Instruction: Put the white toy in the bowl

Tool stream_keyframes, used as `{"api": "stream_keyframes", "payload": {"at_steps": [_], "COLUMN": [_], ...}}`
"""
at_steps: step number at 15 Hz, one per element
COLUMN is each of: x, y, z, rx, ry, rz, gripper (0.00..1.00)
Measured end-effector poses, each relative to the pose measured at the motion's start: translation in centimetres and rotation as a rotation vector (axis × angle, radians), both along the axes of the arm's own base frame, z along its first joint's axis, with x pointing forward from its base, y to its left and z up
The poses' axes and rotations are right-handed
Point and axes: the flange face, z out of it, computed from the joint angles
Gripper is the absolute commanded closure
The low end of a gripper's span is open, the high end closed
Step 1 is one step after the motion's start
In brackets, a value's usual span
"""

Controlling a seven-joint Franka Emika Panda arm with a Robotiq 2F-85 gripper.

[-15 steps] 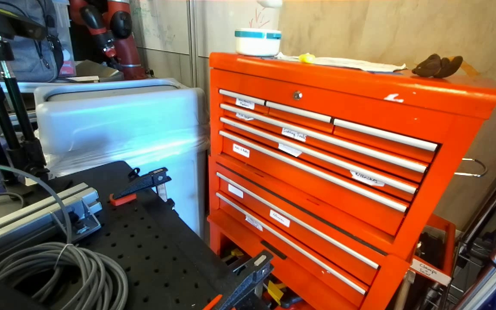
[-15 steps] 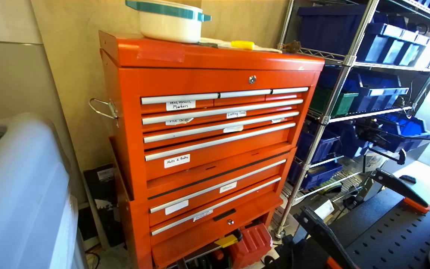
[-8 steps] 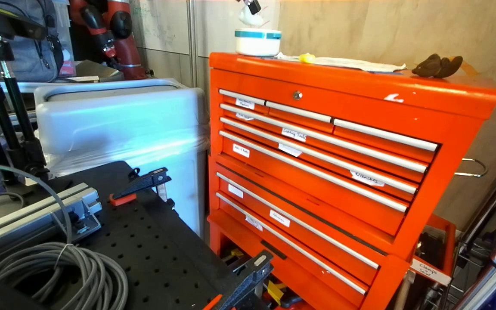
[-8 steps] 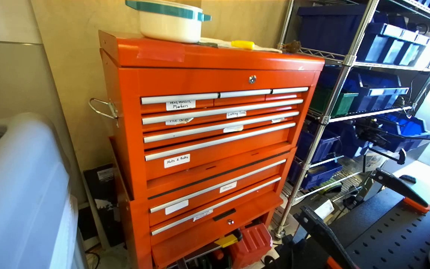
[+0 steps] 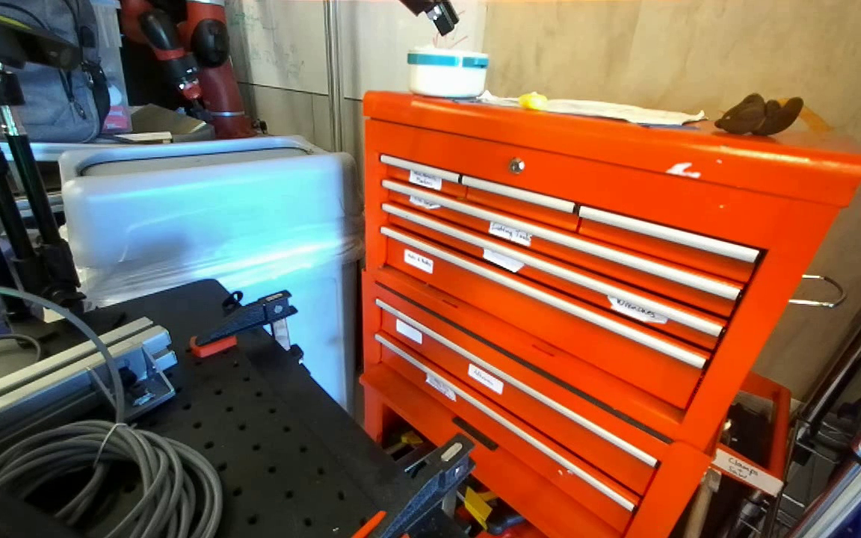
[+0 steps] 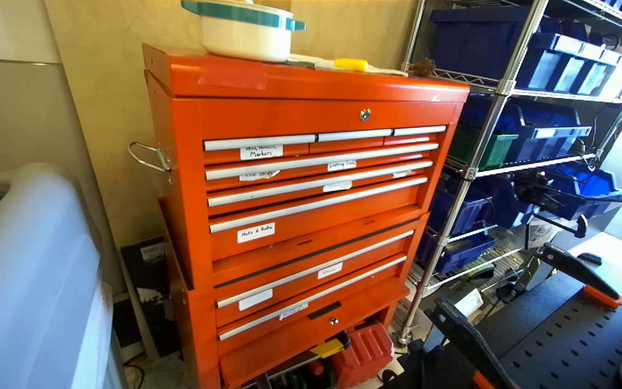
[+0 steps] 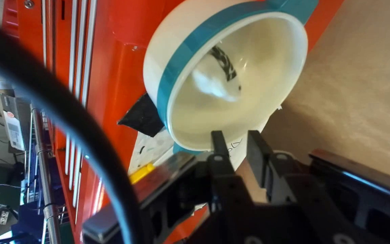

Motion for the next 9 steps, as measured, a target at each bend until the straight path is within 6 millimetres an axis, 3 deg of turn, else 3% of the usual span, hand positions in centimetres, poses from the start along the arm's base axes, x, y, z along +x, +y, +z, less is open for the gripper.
{"api": "stream_keyframes", "payload": {"at_steps": [6,7,9], "x": [0.1,0.0,-0.1], "y": [-0.6,-0.9,-1.4], "z": [1.3,1.9,2.3], "rx": [0.035,0.063,0.066], "ry": [0.026,0.051,0.053], "rz": [0.009,0.035,0.036], "gripper": [0.02,0.20,0.04]}}
